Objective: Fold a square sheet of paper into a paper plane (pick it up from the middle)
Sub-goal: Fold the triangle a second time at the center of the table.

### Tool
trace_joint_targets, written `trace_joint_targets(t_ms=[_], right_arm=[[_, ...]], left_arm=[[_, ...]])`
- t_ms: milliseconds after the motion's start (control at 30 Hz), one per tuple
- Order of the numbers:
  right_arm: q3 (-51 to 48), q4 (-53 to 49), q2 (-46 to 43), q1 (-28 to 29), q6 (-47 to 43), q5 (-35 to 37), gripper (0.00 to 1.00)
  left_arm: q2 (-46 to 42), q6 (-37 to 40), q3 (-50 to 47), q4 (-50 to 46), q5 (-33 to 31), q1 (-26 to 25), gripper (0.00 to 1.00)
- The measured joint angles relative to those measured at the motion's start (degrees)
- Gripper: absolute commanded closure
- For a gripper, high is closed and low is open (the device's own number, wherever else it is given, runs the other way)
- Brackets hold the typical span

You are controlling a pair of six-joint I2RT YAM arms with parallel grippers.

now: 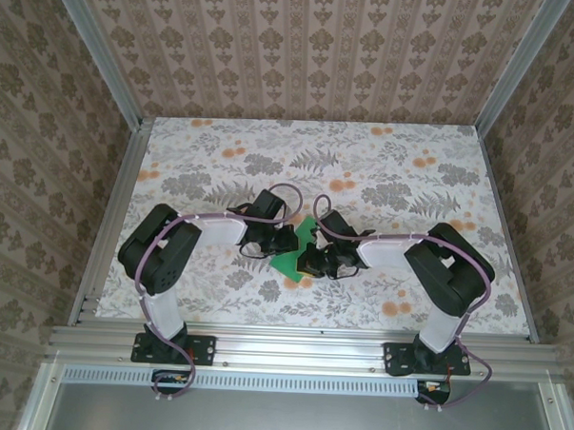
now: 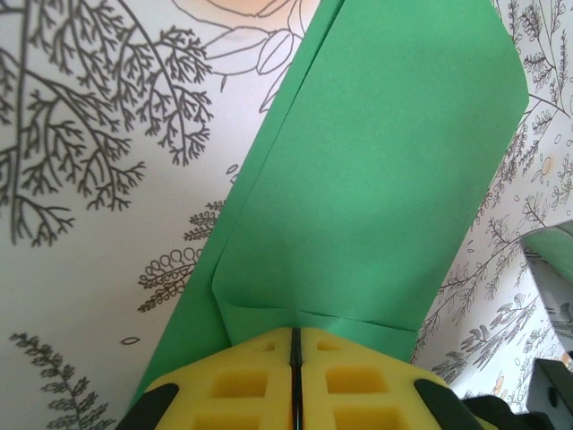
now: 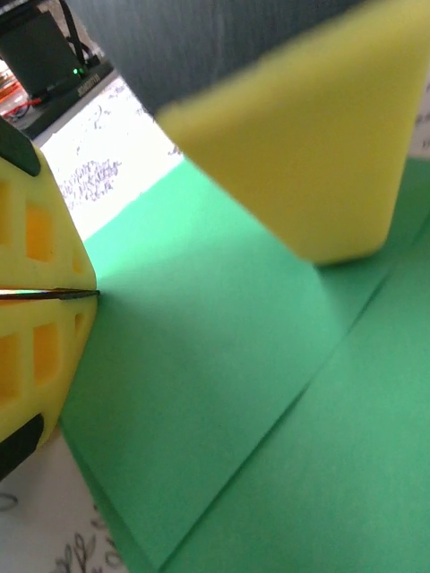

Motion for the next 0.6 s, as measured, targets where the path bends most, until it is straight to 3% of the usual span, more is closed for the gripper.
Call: trace_joint_targets(t_ms=[200, 300, 467, 600], right_arm=[[0.00, -0.17, 0.02, 0.00, -0.85, 0.20, 0.91], [0.00, -0.15, 0.02, 0.00, -1.27, 0.20, 0.91], [0.00, -0.11, 0.02, 0.00, -1.36, 0.20, 0.92], [-0.15, 0.13, 0.02, 0.00, -1.33, 0.17, 0.92]], left_arm=[[-1.14, 0.02, -0.48, -0.04, 0.90, 1.09, 0.74], [-2.58, 0.02, -0.68, 0.02, 1.66, 1.79, 0.72], [-5.68, -0.42, -1.16, 0.50, 3.48, 2.21, 0.84], [-6.40, -1.22, -1.46, 0.46, 4.35, 2.21, 0.88]])
